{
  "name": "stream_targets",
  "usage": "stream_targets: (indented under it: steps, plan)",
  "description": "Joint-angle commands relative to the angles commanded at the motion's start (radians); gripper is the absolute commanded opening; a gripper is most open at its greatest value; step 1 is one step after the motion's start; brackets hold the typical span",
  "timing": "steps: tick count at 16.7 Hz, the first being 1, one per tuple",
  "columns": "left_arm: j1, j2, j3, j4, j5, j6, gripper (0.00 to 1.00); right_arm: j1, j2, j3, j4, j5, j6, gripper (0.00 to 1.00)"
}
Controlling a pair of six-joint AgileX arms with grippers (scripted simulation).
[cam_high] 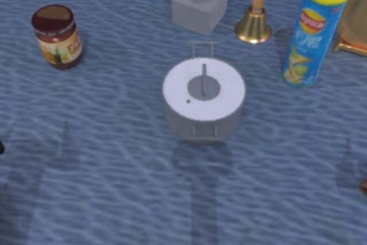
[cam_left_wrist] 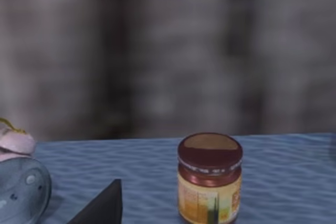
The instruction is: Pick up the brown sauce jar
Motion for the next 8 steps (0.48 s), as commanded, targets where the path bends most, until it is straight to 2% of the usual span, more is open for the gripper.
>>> stream_targets:
  steps: [8]
  plan:
    - [-0.030,0.644,0.663,-0.388,0.060,0.051,1.00,0.000,0.000,0.000,0.000,0.000,0.000,1.00]
